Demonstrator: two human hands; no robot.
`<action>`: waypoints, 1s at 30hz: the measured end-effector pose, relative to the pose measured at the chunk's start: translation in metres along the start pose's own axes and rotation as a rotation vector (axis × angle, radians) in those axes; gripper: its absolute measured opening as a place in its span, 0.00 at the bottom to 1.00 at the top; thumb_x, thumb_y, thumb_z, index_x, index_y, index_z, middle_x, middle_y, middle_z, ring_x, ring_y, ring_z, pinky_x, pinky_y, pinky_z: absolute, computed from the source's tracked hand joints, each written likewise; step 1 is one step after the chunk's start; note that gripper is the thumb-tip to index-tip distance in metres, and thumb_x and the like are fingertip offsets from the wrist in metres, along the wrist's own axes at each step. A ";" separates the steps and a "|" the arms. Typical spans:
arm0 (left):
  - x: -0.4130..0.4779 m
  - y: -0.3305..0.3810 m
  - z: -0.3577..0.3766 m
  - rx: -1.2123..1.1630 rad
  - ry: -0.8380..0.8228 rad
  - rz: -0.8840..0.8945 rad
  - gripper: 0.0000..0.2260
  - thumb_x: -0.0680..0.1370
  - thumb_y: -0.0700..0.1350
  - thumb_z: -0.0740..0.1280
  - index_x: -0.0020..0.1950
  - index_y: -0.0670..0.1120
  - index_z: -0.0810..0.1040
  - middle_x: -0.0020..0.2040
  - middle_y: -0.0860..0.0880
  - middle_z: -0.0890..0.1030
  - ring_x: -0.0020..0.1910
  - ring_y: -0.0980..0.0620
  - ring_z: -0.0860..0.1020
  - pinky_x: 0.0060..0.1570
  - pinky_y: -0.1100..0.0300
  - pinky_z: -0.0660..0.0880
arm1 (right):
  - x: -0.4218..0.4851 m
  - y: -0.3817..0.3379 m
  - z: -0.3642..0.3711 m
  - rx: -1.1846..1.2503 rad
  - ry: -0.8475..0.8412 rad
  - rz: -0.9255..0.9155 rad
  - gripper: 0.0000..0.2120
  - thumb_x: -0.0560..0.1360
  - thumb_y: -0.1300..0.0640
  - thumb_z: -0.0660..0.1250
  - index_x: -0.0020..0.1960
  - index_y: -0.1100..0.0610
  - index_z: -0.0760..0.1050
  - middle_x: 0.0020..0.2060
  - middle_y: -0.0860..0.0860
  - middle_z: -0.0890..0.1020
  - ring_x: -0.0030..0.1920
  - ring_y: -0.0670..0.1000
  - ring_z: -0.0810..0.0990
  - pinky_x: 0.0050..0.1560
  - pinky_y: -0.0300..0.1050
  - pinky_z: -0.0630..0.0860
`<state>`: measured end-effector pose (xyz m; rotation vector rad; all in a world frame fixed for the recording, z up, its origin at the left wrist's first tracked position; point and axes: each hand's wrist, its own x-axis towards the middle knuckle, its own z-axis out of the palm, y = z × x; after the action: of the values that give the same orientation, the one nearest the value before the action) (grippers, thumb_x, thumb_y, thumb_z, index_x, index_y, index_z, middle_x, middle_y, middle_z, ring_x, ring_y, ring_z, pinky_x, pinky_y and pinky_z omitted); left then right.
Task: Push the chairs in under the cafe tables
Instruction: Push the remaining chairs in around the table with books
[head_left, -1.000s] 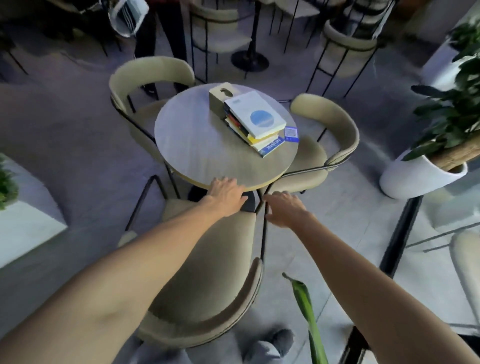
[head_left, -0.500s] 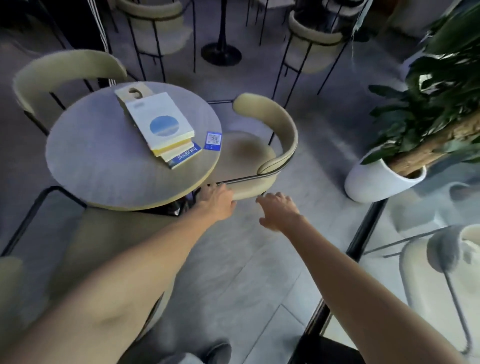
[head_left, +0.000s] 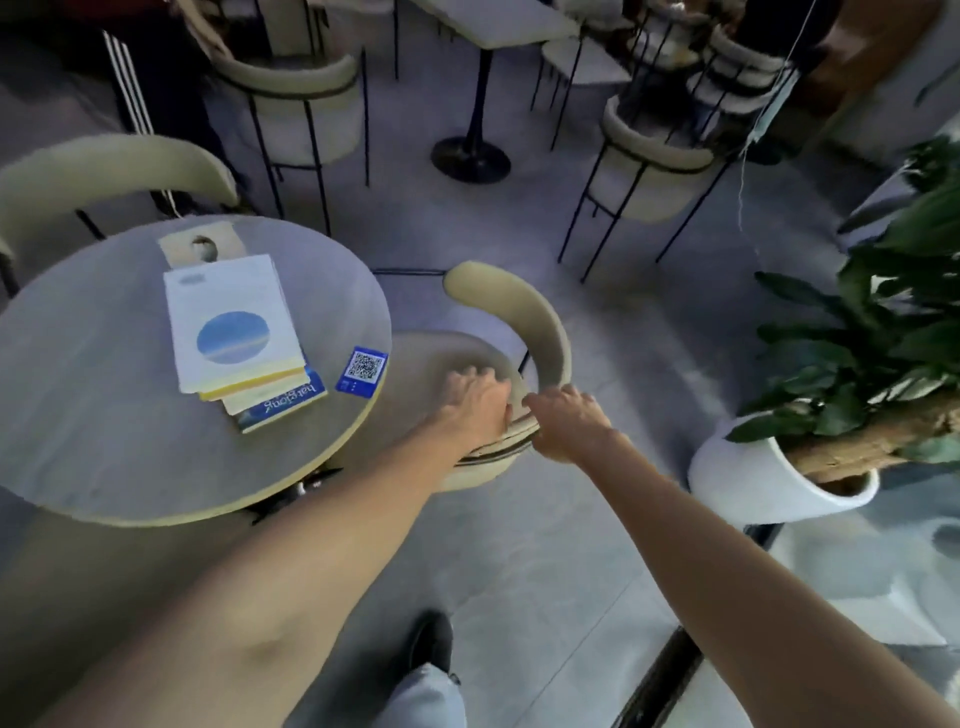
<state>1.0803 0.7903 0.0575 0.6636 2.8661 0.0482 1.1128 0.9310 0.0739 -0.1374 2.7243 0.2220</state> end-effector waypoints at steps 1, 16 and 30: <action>0.014 0.004 -0.003 -0.008 -0.003 -0.016 0.16 0.80 0.53 0.59 0.64 0.48 0.75 0.62 0.43 0.75 0.62 0.41 0.73 0.56 0.50 0.69 | 0.013 0.012 -0.005 -0.005 -0.005 -0.011 0.24 0.76 0.55 0.66 0.71 0.50 0.69 0.66 0.54 0.74 0.68 0.58 0.71 0.65 0.54 0.69; 0.180 0.033 -0.003 -0.002 -0.053 -0.468 0.18 0.81 0.55 0.57 0.64 0.47 0.77 0.63 0.44 0.78 0.61 0.43 0.76 0.58 0.51 0.70 | 0.206 0.133 -0.068 -0.241 0.019 -0.491 0.24 0.78 0.56 0.63 0.73 0.49 0.67 0.68 0.54 0.73 0.70 0.59 0.68 0.65 0.55 0.68; 0.223 0.024 -0.012 -0.192 -0.172 -1.033 0.18 0.82 0.54 0.56 0.70 0.50 0.71 0.67 0.44 0.73 0.66 0.43 0.72 0.61 0.49 0.69 | 0.332 0.129 -0.093 -0.437 0.112 -1.023 0.19 0.75 0.54 0.64 0.66 0.51 0.70 0.60 0.56 0.76 0.63 0.61 0.73 0.62 0.56 0.71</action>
<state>0.8917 0.9098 0.0294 -0.8177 2.6258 0.0988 0.7569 1.0198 0.0430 -1.6140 2.2932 0.4874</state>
